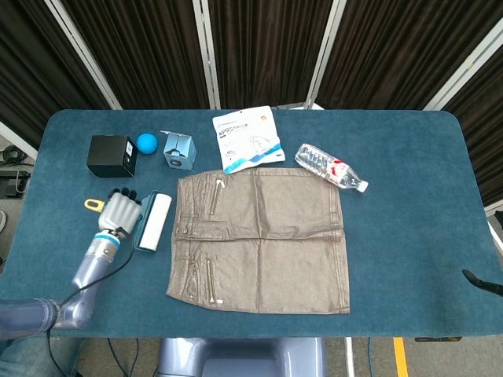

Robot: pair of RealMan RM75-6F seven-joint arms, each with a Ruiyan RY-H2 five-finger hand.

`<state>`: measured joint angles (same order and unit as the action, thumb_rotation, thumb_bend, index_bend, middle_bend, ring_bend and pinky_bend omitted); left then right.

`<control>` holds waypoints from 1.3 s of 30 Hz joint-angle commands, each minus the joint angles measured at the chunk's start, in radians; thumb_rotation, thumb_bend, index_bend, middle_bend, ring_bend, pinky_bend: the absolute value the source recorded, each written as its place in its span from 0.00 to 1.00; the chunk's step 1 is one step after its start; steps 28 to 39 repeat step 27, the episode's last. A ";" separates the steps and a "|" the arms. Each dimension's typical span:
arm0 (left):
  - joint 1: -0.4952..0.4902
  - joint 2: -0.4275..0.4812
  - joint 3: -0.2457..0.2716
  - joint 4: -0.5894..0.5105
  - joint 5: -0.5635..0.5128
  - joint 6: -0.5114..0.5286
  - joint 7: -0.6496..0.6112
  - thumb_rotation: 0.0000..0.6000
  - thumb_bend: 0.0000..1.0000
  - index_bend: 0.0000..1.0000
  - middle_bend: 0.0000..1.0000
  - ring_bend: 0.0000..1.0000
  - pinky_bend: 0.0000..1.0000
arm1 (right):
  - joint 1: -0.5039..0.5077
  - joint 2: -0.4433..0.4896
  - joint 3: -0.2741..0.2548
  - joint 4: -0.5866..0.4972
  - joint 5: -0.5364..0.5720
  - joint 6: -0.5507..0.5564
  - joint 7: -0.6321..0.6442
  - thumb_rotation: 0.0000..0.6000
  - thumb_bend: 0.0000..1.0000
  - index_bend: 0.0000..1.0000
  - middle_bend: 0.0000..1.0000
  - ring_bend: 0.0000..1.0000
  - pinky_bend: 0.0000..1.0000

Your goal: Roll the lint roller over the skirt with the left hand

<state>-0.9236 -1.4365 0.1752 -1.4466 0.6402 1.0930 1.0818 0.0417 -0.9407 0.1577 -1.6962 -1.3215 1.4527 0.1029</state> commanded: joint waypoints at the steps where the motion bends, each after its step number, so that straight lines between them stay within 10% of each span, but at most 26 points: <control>1: 0.027 0.040 -0.016 -0.035 0.024 0.032 -0.042 1.00 0.00 0.00 0.00 0.00 0.09 | -0.001 0.002 -0.002 -0.003 -0.007 0.003 0.005 1.00 0.00 0.00 0.00 0.00 0.00; 11: 0.230 0.265 -0.164 -0.311 0.236 0.243 -0.571 1.00 0.00 0.00 0.00 0.00 0.00 | -0.016 0.018 -0.019 -0.024 -0.066 0.037 0.036 1.00 0.00 0.00 0.00 0.00 0.00; 27: 0.614 0.330 -0.032 -0.368 0.685 0.604 -0.929 1.00 0.00 0.00 0.00 0.00 0.00 | -0.017 -0.003 -0.033 0.000 -0.125 0.076 -0.004 1.00 0.00 0.00 0.00 0.00 0.00; 39: 0.614 0.330 -0.032 -0.368 0.685 0.604 -0.929 1.00 0.00 0.00 0.00 0.00 0.00 | -0.017 -0.003 -0.033 0.000 -0.125 0.076 -0.004 1.00 0.00 0.00 0.00 0.00 0.00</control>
